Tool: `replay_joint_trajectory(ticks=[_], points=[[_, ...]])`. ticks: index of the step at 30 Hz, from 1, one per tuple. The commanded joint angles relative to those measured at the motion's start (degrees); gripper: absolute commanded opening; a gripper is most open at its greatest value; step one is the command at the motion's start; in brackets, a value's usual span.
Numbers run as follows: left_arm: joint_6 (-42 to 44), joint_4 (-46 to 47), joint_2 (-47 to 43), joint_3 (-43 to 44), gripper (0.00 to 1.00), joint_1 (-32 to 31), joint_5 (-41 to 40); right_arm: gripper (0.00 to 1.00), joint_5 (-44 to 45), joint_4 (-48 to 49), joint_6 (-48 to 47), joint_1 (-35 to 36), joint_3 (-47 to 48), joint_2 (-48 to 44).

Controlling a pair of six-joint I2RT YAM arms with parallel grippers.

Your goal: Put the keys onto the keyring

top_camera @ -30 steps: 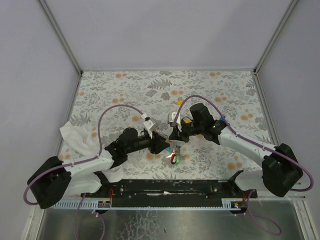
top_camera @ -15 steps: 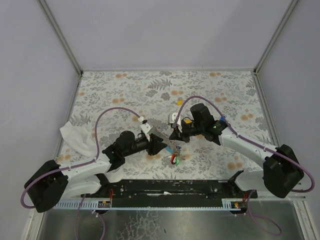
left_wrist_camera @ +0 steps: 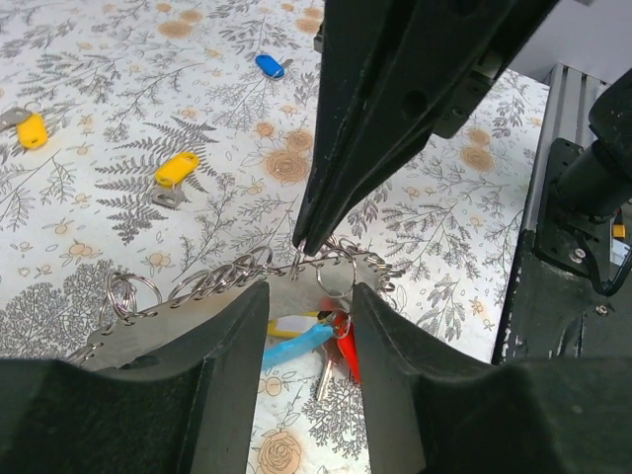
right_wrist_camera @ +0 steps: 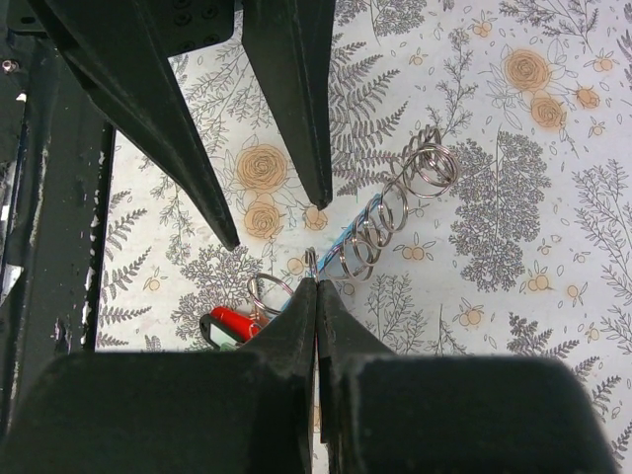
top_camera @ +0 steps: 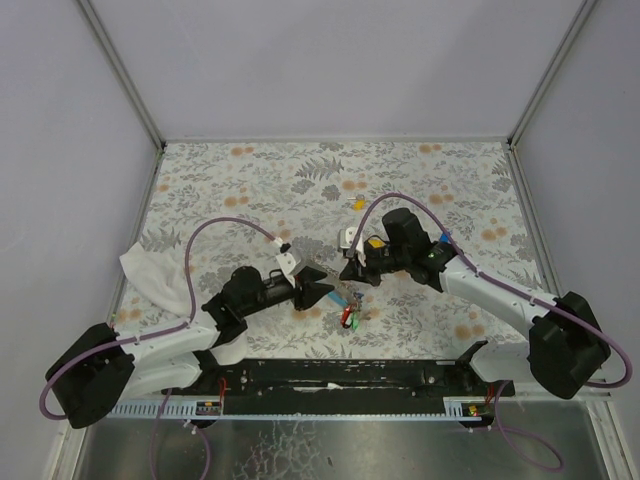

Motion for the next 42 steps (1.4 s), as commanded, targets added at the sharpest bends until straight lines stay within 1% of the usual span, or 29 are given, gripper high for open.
replay_joint_trajectory(ticks=[1,4,7,13,19,22,29,33,42], points=[[5.5,10.5,-0.3,-2.7,0.37,0.2,2.1,0.0,-3.5,2.2,-1.3,-0.3,0.2,-3.0],[7.1,11.8,-0.2,-2.9,0.34,0.2,4.3,0.0,-4.1,2.4,-1.5,-0.3,-0.1,-3.6],[8.2,12.1,1.9,-2.1,0.32,0.3,6.7,0.0,-4.6,2.7,-1.6,-0.3,-0.3,-4.2],[9.5,14.5,4.6,-1.2,0.29,0.2,8.7,0.0,-5.0,2.8,-1.8,-0.3,-0.6,-4.7],[9.8,14.6,4.3,-0.8,0.25,0.2,9.7,0.0,-5.3,3.0,-1.8,-0.3,-0.7,-4.4],[10.0,14.7,3.1,-1.1,0.25,0.3,9.2,0.0,-5.6,3.0,-1.6,-0.3,-0.7,-4.1],[10.4,14.8,4.0,-1.1,0.25,0.3,5.8,0.0,-6.2,3.4,-1.2,-0.3,-0.9,-3.9],[10.6,14.5,4.4,-1.0,0.24,0.2,5.1,0.0,-6.7,4.0,-1.0,-0.3,-1.1,-3.8],[11.9,13.5,3.4,-1.1,0.24,0.3,2.1,0.0,-7.1,4.1,-1.0,-0.3,-1.3,-3.9]])
